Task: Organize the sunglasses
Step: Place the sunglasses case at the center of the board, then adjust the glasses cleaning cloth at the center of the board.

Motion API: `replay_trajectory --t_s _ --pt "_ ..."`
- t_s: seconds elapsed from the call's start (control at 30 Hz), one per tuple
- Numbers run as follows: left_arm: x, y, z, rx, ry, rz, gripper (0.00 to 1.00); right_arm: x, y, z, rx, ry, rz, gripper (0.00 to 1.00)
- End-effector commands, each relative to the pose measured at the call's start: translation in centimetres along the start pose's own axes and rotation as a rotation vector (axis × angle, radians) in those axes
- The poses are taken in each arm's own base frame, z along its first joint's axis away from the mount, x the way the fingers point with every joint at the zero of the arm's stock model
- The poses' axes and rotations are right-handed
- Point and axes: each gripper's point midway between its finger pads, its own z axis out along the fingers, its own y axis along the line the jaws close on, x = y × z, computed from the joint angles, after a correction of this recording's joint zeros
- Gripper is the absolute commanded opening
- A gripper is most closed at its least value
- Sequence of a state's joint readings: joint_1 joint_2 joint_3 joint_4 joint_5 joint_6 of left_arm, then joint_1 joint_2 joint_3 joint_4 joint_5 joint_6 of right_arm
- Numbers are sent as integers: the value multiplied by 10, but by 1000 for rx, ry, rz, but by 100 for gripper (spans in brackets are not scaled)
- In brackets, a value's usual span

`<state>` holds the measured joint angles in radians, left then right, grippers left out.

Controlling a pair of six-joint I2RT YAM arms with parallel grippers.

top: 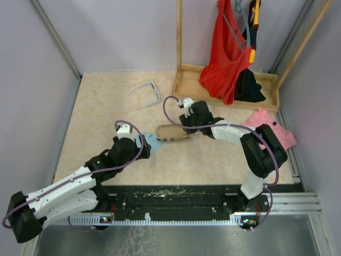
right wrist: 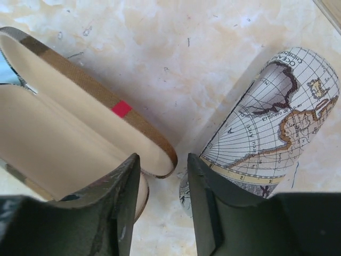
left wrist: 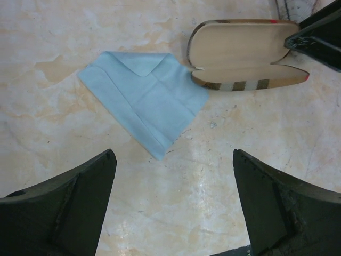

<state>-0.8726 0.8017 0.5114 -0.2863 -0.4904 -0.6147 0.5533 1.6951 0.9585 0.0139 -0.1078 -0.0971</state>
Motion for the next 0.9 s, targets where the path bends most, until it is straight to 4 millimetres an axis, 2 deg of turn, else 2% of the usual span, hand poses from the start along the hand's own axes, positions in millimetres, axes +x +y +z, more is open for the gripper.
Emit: replay_trajectory --t_s 0.0,0.2,0.3,0.47,0.7,0.87 --pt "4 13 7 -94 21 -20 95 -66 -1 -30 0 -197 -16 43" --pt "13 24 23 -187 71 -32 91 -80 -15 -68 112 -306 91 47" --pt "19 24 33 -217 99 -17 88 -79 -18 -89 149 -350 177 47" --pt "33 24 50 -274 160 7 80 -66 -8 -117 134 -376 267 45" --pt "56 31 63 -358 241 14 72 -35 3 -132 116 -344 282 43" --pt "66 34 70 -389 264 12 69 -26 5 -139 116 -344 276 43"
